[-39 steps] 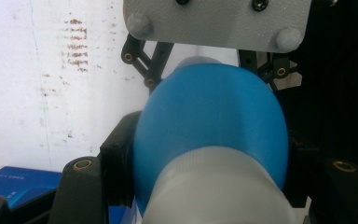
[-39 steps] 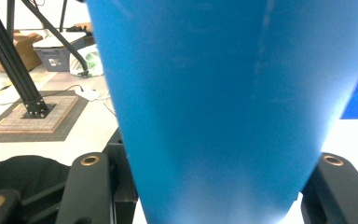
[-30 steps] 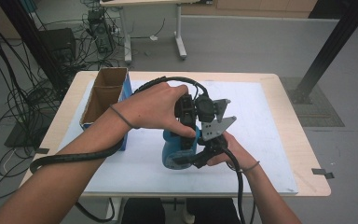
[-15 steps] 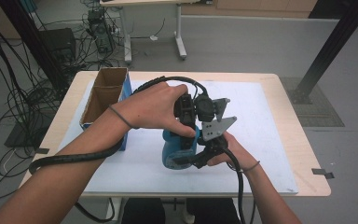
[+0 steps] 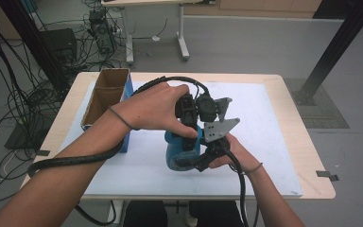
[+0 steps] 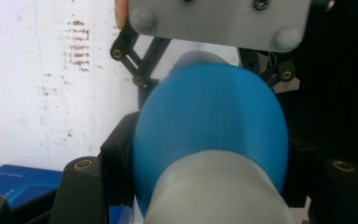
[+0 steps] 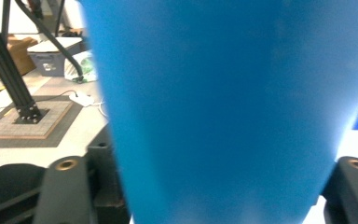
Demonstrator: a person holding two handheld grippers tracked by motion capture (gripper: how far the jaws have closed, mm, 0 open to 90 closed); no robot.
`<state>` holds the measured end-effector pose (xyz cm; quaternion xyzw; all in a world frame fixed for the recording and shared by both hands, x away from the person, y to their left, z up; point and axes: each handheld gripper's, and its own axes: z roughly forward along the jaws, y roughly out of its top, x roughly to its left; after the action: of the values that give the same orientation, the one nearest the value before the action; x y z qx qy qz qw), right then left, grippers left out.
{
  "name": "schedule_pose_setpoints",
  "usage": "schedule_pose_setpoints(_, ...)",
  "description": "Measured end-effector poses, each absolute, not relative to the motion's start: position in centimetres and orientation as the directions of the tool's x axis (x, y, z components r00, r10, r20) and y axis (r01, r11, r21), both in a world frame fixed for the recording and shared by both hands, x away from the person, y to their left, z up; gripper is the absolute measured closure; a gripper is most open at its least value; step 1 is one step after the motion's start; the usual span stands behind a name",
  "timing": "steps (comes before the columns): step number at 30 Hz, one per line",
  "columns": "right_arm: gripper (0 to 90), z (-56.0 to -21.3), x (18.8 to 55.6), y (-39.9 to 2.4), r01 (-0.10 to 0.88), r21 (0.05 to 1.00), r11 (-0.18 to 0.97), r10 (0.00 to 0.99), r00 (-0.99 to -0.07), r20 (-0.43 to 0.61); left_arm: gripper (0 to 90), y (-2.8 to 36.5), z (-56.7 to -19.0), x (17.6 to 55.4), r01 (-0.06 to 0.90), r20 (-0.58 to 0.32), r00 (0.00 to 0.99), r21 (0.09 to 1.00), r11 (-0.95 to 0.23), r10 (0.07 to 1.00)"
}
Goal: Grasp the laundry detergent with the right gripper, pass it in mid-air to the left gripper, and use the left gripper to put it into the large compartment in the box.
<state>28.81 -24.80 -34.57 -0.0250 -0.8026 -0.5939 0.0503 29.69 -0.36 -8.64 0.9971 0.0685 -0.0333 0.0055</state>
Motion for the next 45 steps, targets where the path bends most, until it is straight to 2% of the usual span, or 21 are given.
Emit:
schedule_pose_setpoints(5,15.2,-35.0,28.1,-25.1,0.136,0.951,0.276,0.035,-0.991,0.132,37.9,-0.5,-8.6,29.6,0.134,-0.058,0.989,0.002,-0.991,0.133)
schedule_pose_setpoints(6,15.2,-35.0,28.1,-25.1,0.136,0.951,0.276,0.035,-0.991,0.132,37.9,-0.5,-8.6,29.6,0.134,-0.058,0.989,0.002,-0.991,0.133)
schedule_pose_setpoints(7,8.9,-35.1,28.0,-25.2,0.147,0.95,0.274,0.046,-0.989,0.14,37.9,-0.4,-8.6,29.6,0.134,-0.06,0.989,0.003,-0.991,0.134)
schedule_pose_setpoints(8,8.9,-35.1,28.0,-25.2,0.147,0.95,0.274,0.046,-0.989,0.14,37.9,-0.4,-8.6,29.6,0.134,-0.06,0.989,0.003,-0.991,0.134)
schedule_pose_setpoints(11,0.6,-35.5,28.0,-25.6,0.14,0.959,0.248,0.04,-0.99,0.134,37.9,-0.5,-8.6,29.7,0.135,-0.058,0.989,0.001,-0.991,0.135)
schedule_pose_setpoints(30,0.5,-36.0,27.9,-25.9,0.132,0.964,0.23,0.042,-0.991,0.125,37.8,-0.2,-7.9,29.7,0.139,-0.051,0.989,0.008,-0.99,0.138)
schedule_pose_setpoints(45,0.7,-35.9,27.7,-26.2,0.127,0.966,0.227,0.065,-0.991,0.115,37.8,0.1,-4.7,29.8,0.151,-0.049,0.987,0.015,-0.988,0.151)
